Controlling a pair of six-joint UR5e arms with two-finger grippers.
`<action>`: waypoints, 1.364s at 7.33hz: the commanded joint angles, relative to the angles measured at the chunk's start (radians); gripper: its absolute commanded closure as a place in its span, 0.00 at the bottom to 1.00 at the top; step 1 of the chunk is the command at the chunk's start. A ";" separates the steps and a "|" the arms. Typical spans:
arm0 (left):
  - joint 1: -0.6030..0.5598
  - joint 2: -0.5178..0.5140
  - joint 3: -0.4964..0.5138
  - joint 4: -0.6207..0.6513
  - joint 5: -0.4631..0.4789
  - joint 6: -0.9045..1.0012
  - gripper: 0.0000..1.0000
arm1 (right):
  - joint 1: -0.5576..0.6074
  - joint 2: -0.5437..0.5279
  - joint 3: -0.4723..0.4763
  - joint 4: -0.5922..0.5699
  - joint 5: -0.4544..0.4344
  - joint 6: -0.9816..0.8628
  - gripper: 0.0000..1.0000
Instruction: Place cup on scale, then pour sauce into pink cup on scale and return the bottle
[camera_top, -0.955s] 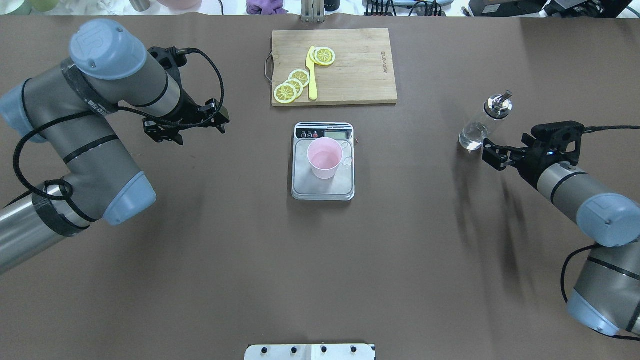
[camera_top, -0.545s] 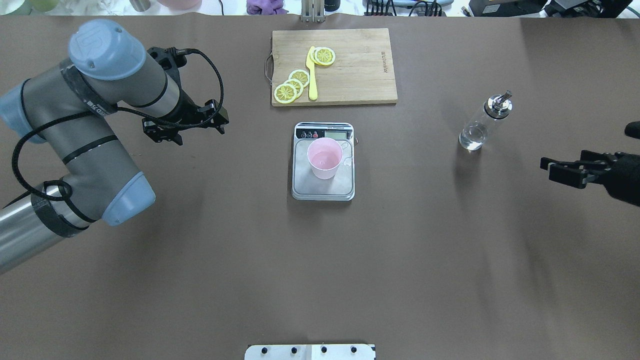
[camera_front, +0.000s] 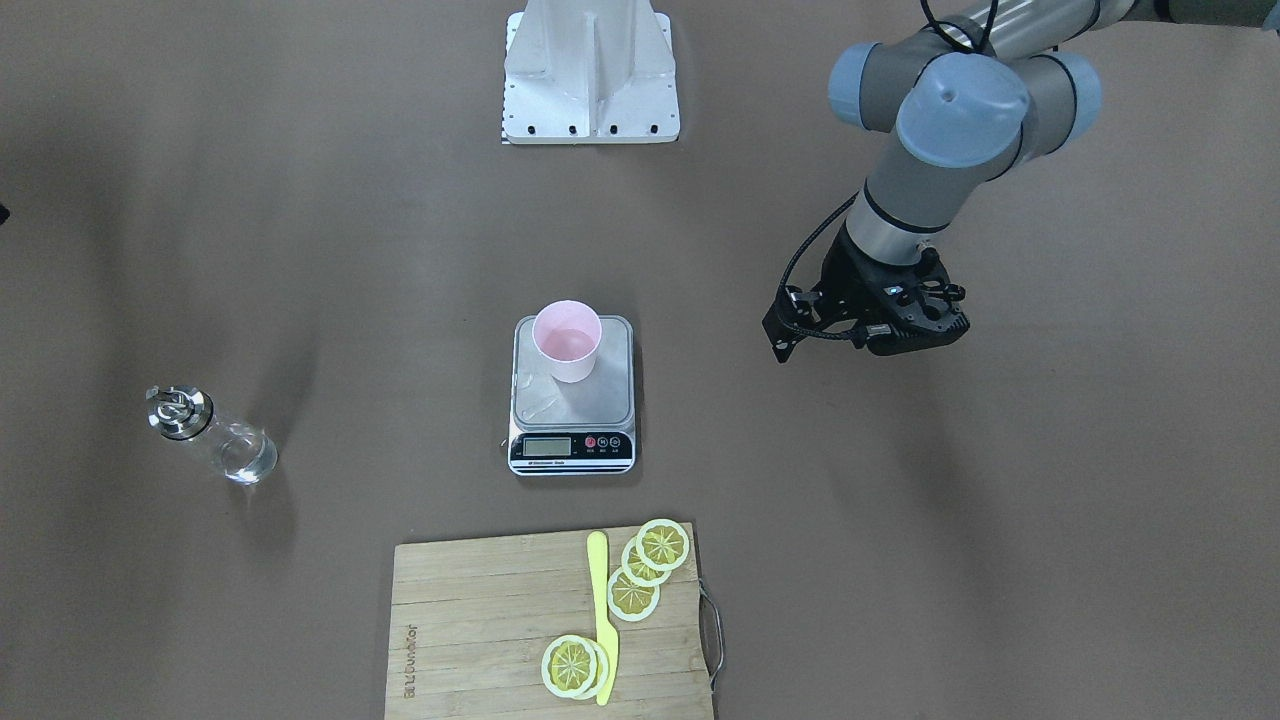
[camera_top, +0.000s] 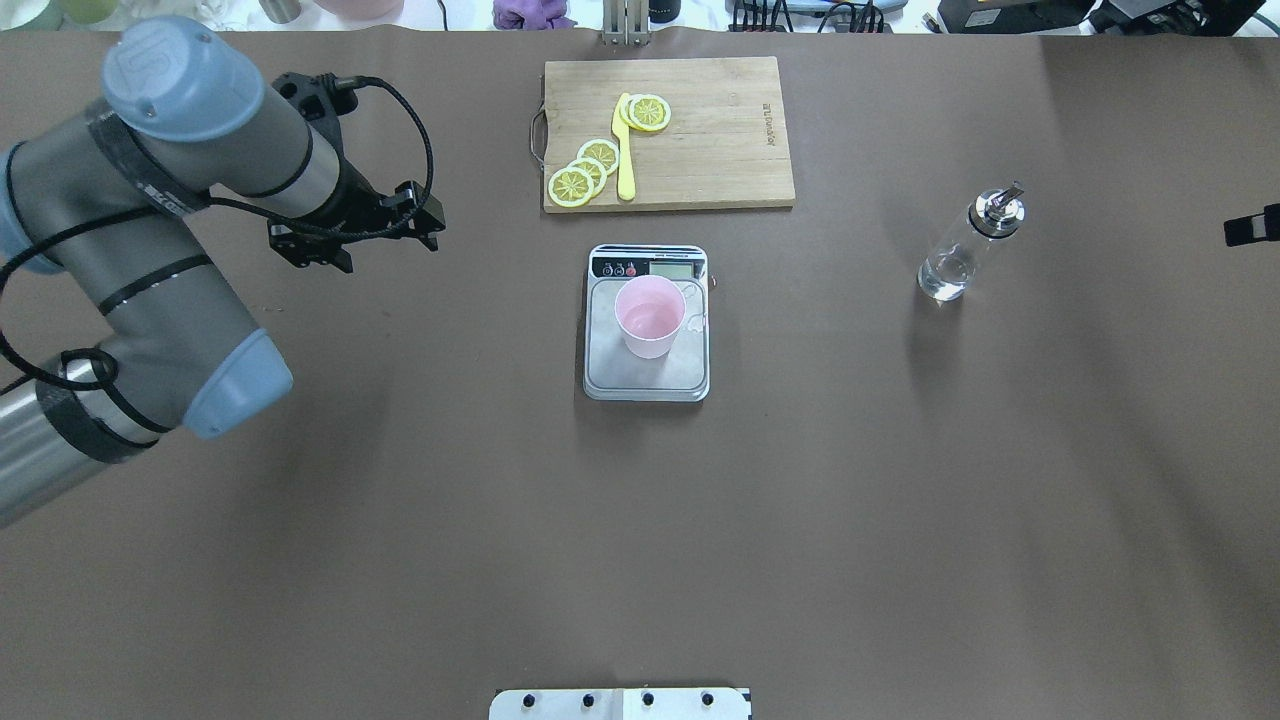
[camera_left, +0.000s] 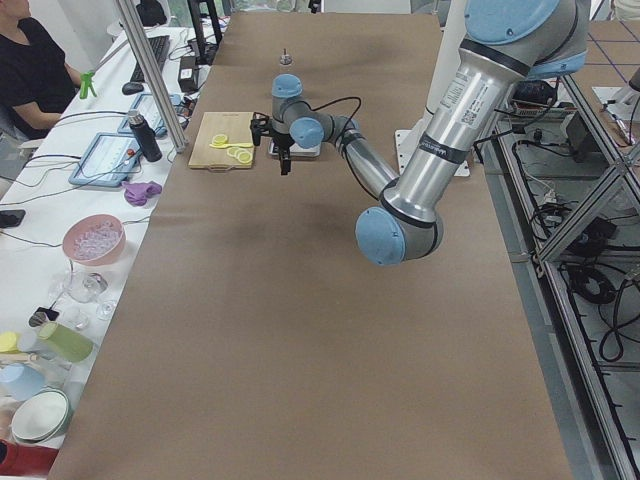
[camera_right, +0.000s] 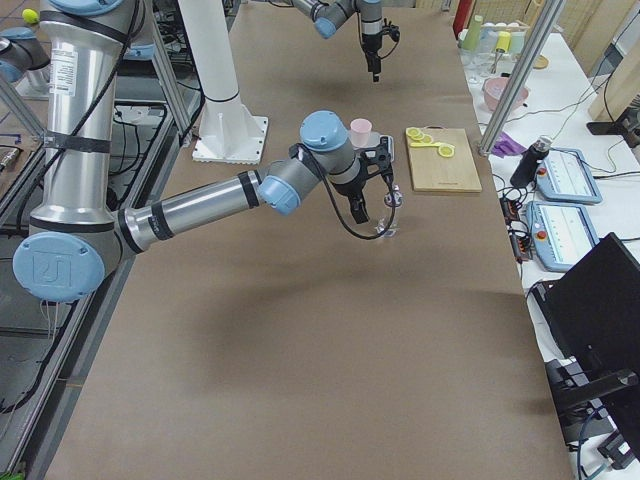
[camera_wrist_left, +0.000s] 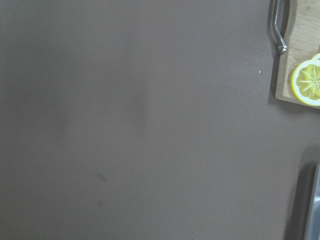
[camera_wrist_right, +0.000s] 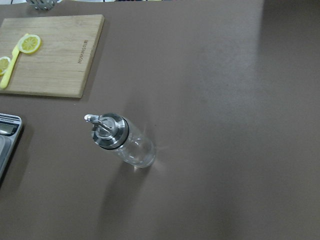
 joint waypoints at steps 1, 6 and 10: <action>-0.210 0.065 -0.003 0.062 -0.119 0.232 0.02 | 0.034 0.127 -0.038 -0.420 -0.016 -0.201 0.00; -0.602 0.326 0.063 0.332 -0.172 1.123 0.02 | 0.126 0.147 -0.238 -0.636 0.055 -0.311 0.00; -0.656 0.412 0.091 0.276 -0.262 1.148 0.02 | 0.138 0.118 -0.358 -0.633 0.054 -0.365 0.00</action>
